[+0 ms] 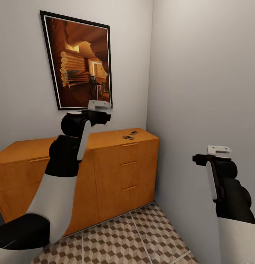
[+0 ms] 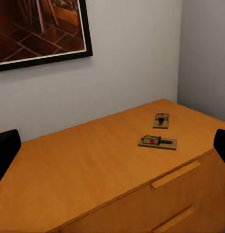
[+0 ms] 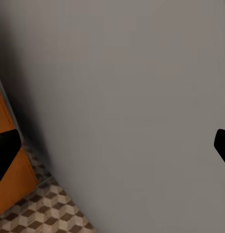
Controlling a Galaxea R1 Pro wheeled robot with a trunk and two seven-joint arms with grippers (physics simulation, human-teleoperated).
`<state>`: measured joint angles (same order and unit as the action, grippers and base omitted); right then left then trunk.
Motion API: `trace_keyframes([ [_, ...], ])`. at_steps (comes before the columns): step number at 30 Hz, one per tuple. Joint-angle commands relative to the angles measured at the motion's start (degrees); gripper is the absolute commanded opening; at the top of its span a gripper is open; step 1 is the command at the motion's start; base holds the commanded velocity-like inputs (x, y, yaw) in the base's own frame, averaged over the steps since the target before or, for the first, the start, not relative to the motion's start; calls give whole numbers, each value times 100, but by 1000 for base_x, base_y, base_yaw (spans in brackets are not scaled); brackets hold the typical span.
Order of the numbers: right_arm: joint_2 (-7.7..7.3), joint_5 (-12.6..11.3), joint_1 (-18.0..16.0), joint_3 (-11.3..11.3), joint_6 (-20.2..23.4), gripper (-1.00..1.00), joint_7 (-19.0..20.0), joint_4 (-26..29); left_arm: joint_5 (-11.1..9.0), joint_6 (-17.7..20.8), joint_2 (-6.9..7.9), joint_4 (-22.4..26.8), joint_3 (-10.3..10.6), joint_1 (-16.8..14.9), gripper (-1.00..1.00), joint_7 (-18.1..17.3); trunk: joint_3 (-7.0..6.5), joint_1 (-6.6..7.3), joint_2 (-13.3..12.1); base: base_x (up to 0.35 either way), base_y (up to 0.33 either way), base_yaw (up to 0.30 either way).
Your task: Take the four mousetraps from the cabinet in the bathroom and place them on the bathroom floor. Make sure all four end up on the same floor surface, and ensure that at least two of them are either under or directly next to the same bathroom sink.
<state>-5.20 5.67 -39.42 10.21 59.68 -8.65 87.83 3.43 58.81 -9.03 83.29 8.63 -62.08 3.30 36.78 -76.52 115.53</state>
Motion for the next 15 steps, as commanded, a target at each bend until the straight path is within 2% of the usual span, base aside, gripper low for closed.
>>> trace_keyframes([
  [1, 3, 55, -12, -6, 32, 100, 36, 5, 21, 45, 13, 2, -72, -31, 100, -1, 7, 1, 3, 0, 0, 0],
  [4, 11, 52, -22, -11, 32, 100, 40, 8, 16, 72, 59, 2, -186, -66, 100, -3, 7, 1, 3, 0, 0, 0],
  [7, 22, 50, -30, -15, 32, 100, 47, 11, 5, 101, 179, 2, -280, -97, 100, -13, 7, 1, 3, 0, 0, 0],
  [11, 30, 48, -36, -17, 32, 100, 52, 12, -30, 118, 362, 9, -319, -116, 100, -41, 7, 1, 3, 0, 0, 0],
  [15, 32, 46, -38, -18, 32, 100, 55, 13, -68, 119, 433, 16, -326, -124, 100, -56, 7, 1, 3, 0, 0, 0],
])
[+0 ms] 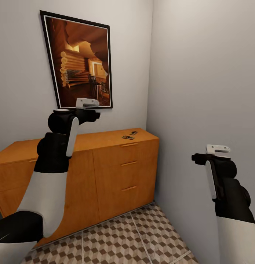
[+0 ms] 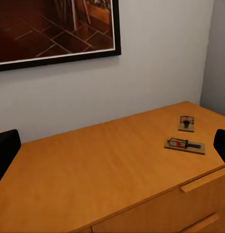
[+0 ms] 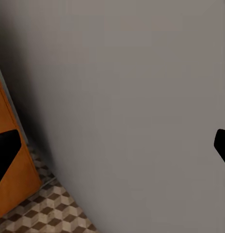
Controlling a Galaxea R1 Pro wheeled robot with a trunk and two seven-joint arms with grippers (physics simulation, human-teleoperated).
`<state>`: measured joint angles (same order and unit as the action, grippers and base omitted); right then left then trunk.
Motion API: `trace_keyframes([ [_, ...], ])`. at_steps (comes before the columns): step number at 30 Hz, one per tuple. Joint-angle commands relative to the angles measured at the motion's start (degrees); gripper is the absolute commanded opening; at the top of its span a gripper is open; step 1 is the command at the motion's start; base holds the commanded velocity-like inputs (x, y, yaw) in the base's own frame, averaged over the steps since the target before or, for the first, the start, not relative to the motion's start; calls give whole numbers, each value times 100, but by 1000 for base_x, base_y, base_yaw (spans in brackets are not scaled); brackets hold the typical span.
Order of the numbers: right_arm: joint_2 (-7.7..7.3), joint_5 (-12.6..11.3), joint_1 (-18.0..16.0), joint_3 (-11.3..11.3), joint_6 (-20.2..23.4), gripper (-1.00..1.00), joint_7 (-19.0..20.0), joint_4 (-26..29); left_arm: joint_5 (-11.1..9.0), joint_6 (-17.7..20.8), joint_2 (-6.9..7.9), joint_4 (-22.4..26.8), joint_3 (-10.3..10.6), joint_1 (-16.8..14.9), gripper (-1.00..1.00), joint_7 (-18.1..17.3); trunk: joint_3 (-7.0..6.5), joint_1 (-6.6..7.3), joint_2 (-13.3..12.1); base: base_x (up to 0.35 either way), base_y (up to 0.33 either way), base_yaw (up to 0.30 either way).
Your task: Take the four mousetraps from the cabinet in the bathroom and place them on the bathroom floor. Make sure all four end up on the same floor surface, and ensure that at least two of them are either under or directly next to the same bathroom sink.
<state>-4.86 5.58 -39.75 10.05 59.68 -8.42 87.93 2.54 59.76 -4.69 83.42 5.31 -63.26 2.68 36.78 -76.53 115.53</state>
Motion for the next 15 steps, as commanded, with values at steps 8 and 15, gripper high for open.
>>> trace_keyframes([
  [8, 2, 50, -6, -3, 32, 100, 35, 5, 3, 24, 24, 25, -11, -9, 100, -2, 7, 1, 3, 0, 0, 0],
  [15, 2, 50, -6, -7, 32, 100, 68, 5, -29, 24, 28, 29, -18, -10, 100, -4, 7, 1, 3, 95, 0, 0],
])
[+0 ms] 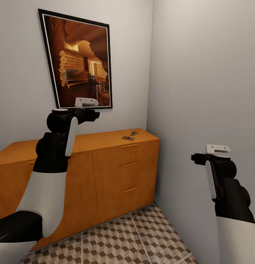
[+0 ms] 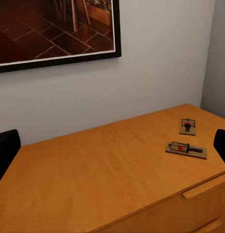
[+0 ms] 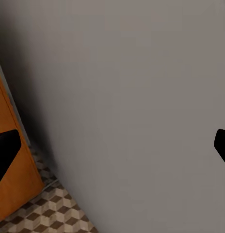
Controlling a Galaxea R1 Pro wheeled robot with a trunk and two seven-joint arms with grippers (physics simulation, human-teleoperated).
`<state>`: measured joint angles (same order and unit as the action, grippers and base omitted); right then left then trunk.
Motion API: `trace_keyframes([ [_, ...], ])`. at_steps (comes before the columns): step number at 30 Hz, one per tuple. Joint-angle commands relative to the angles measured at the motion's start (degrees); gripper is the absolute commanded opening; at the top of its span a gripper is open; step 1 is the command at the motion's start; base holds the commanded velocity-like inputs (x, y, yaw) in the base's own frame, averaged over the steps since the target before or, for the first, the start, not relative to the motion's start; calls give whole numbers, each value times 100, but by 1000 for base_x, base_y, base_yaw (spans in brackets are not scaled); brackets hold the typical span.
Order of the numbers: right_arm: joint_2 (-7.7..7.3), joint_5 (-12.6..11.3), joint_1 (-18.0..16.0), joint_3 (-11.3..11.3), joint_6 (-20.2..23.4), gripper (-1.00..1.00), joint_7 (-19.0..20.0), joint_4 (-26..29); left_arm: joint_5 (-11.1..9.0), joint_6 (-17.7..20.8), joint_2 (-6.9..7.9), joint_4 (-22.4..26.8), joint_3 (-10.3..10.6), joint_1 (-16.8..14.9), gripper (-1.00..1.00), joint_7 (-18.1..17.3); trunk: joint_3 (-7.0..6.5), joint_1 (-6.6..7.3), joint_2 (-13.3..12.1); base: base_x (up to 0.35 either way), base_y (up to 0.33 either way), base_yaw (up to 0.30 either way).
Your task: Take the four mousetraps from the cabinet in the bathroom and place them on the bathroom floor. Make sure all four end up on the same floor surface, and ensure that at least two of them are either under or directly next to the same bathroom sink.
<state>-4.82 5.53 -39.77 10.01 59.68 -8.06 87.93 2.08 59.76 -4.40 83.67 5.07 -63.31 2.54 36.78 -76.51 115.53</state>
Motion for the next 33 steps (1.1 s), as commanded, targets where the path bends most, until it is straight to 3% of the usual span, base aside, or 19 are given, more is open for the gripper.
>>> trace_keyframes([
  [1, -1, 54, -5, -4, 32, 100, 41, 4, 13, 24, 0, 1, 5, -5, 100, 10, 7, -1, 3, 210, 0, 0],
  [25, -1, 53, -5, -7, 32, 100, 103, 4, -16, 24, -10, -27, 2, -6, 100, -4, 7, -1, 3, 307, 0, 0],
  [29, 129, -55, -134, 107, 32, 100, -26, -125, -148, 12, -28, -157, -50, 124, 100, -10, 7, -1, 3, 0, 0, 0],
  [33, 217, -26, -196, 74, 32, 100, -88, -254, -282, 13, -48, -286, -50, 253, 100, -12, 7, -1, 3, 0, 0, 0],
])
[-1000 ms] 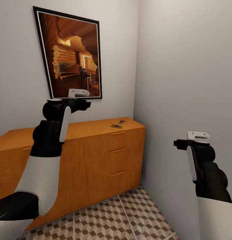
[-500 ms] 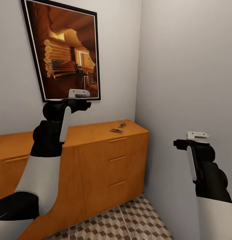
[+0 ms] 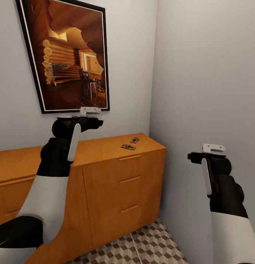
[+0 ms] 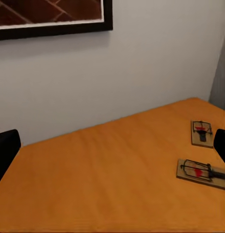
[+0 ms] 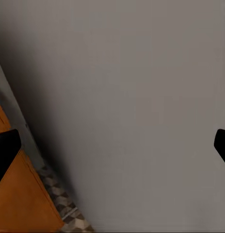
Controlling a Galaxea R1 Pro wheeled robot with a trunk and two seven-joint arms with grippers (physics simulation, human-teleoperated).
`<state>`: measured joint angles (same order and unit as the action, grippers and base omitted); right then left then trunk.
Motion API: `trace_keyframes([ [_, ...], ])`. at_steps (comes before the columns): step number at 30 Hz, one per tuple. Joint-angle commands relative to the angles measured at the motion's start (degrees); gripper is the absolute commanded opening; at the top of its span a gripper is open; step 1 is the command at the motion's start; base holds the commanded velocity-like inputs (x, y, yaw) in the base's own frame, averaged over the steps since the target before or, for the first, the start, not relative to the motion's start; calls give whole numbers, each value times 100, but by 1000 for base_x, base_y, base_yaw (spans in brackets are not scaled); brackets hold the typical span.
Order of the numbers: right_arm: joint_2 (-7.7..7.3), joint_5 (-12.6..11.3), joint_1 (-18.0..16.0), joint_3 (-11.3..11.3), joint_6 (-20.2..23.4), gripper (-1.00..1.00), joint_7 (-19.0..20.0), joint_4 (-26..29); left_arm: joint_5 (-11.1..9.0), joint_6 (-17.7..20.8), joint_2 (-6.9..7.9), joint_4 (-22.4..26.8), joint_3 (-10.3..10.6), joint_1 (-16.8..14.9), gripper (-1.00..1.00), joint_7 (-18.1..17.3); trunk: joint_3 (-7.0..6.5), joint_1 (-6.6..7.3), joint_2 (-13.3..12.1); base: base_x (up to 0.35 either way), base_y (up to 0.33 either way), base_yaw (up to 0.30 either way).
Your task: Take the four mousetraps from the cabinet in the bathroom and place them on the bathroom floor. Make sure all four end up on the same floor surface, and ensure that at least two of them are either under or directly next to the same bathroom sink.
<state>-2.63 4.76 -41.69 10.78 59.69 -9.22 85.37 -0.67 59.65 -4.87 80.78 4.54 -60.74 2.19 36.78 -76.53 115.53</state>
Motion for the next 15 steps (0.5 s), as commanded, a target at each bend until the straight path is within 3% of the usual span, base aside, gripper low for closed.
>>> trace_keyframes([
  [1, -35, 80, 28, -33, 31, 100, 60, -29, -43, 25, -19, -29, 4, 15, 100, 22, 6, 1, 4, 0, 0, 0],
  [5, -145, 190, 157, -100, 31, 100, 188, 102, -60, 3, -81, -158, 0, 129, 100, 23, 6, 1, 4, 0, 0, 0],
  [15, -150, 230, 398, -139, 31, 100, 292, 402, -349, -25, -129, -479, -5, 332, 100, 34, 6, 1, 4, 0, 0, 0],
])
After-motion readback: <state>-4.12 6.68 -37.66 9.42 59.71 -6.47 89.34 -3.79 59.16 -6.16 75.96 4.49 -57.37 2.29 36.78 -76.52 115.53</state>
